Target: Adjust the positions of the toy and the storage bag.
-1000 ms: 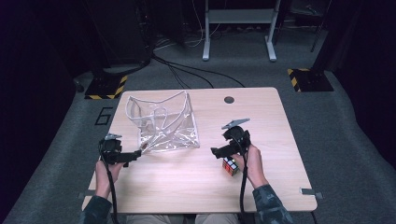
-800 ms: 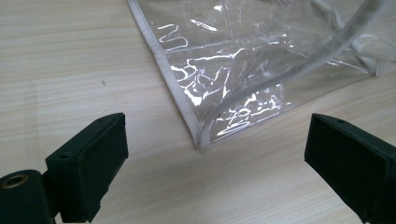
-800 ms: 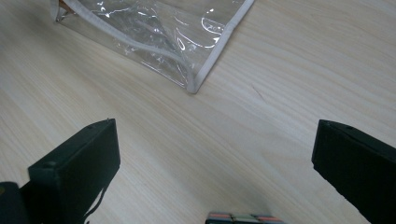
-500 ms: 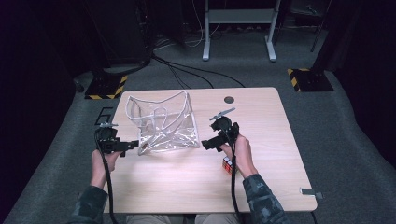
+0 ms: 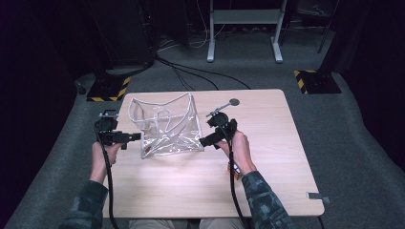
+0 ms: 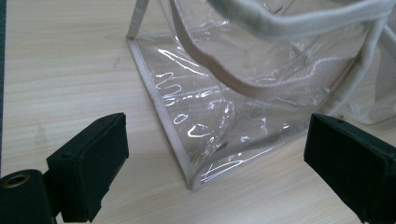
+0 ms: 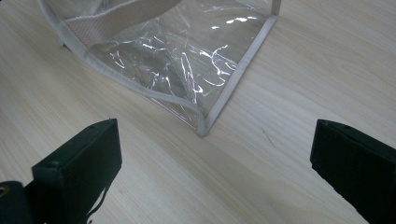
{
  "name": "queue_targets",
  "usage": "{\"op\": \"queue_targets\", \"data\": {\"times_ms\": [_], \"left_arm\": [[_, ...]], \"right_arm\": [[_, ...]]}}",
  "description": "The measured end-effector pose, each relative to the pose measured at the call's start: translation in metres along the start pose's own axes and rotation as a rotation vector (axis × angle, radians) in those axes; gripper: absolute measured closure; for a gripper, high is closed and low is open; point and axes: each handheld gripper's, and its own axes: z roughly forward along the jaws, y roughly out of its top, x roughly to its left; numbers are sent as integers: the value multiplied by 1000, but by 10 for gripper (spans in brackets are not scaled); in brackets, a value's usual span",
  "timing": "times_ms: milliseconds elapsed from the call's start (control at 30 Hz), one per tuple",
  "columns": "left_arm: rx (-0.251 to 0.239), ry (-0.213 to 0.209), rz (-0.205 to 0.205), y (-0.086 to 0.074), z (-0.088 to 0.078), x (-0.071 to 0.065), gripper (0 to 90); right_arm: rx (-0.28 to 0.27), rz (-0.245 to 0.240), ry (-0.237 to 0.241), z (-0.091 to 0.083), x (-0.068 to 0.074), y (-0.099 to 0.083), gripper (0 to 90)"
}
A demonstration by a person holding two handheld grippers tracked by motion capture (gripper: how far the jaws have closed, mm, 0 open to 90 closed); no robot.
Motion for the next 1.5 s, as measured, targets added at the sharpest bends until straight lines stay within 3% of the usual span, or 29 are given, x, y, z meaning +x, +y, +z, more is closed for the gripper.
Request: {"op": "queue_targets", "data": {"times_ms": [633,1033,1500], "left_arm": [[-44,2,2,37,-18,-5,71],[-44,-9,-30,57,-12,-3,79],[-4,8,-40,60,4,-1,98]], "right_arm": [[-10,5,30,4,9,39,29],[-29,10,39,5,13,57,40],[-47,38,57,11,14,79,48]]}}
